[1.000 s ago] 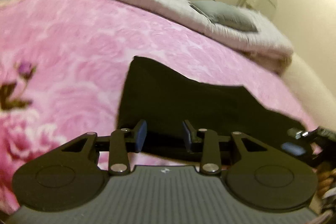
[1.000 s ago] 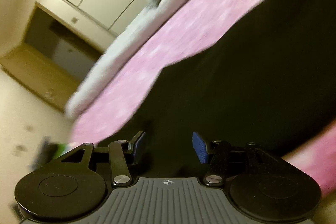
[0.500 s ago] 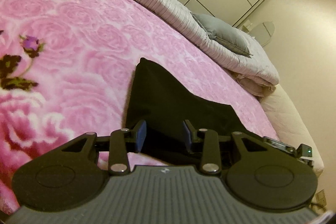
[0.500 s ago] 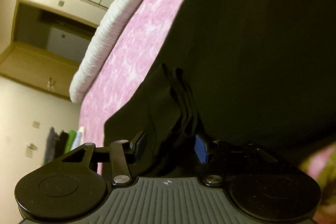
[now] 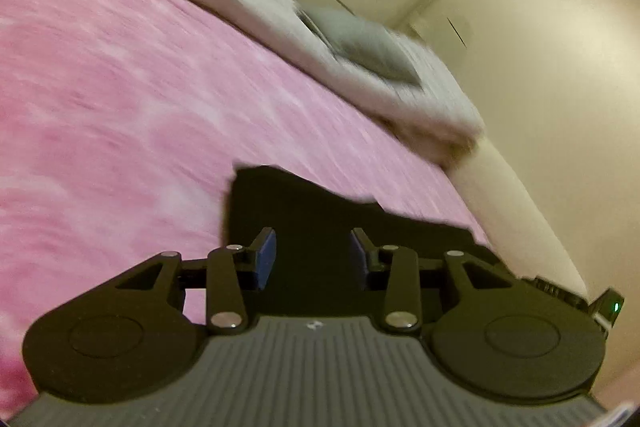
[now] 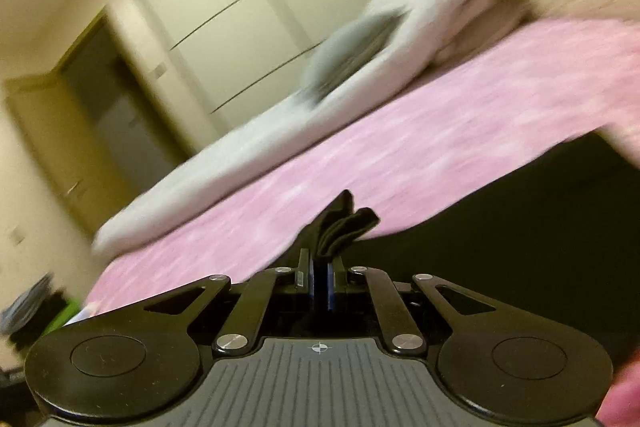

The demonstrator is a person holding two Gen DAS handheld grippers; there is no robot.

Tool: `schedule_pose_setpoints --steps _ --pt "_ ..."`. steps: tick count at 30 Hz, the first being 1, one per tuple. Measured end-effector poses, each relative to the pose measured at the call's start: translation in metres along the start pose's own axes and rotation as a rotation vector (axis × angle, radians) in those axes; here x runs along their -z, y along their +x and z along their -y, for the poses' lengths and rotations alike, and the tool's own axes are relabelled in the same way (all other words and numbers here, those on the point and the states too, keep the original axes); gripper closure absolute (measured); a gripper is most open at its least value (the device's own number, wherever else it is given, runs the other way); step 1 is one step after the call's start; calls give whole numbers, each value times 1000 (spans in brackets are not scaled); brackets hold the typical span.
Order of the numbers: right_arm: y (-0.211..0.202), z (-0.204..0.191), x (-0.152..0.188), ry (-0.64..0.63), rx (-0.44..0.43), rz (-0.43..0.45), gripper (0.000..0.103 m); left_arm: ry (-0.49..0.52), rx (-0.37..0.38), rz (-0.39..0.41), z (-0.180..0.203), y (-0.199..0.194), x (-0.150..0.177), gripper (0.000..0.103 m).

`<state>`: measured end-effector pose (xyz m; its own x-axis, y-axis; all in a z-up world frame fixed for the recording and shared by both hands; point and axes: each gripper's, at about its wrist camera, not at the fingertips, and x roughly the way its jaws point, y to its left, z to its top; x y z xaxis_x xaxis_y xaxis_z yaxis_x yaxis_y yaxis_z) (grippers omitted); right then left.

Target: Fold clothes

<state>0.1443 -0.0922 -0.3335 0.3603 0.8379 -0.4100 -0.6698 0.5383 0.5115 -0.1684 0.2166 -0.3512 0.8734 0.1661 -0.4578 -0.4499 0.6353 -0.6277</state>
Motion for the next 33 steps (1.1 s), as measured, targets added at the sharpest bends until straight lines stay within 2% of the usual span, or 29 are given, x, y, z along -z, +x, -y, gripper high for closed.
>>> schedule_pose_setpoints --steps 1,3,8,10,13,15,17,20,22,24,27,31,33 --pt "-8 18 -4 16 48 11 99 13 4 -28 7 14 4 68" --pt "-10 49 1 100 77 -4 98 44 3 -84 20 40 14 68" --pt "-10 126 18 329 125 -56 99 156 -88 -175 43 80 36 68" --pt "-10 126 10 306 111 -34 99 163 -96 -172 47 81 36 68" --pt "-16 109 -20 202 72 49 99 172 -100 -161 54 82 33 68" --pt "-25 102 -32 125 93 99 99 184 -102 -166 58 87 32 68" --pt "-31 112 -35 107 148 112 99 192 -100 -177 61 95 33 68" --pt "-24 140 -33 168 219 96 99 192 -97 -204 64 108 39 68" --pt "-30 154 -32 201 204 103 99 215 -101 -214 68 111 42 68" --pt "-42 151 -33 176 196 120 99 228 -105 -218 71 113 44 68" --pt "-49 145 -37 164 232 127 99 227 -108 -219 72 115 44 68" --pt "-31 163 -31 241 256 68 98 238 -127 -225 71 115 46 69" --pt "-37 164 -32 271 247 78 94 251 -137 -222 72 111 47 69"
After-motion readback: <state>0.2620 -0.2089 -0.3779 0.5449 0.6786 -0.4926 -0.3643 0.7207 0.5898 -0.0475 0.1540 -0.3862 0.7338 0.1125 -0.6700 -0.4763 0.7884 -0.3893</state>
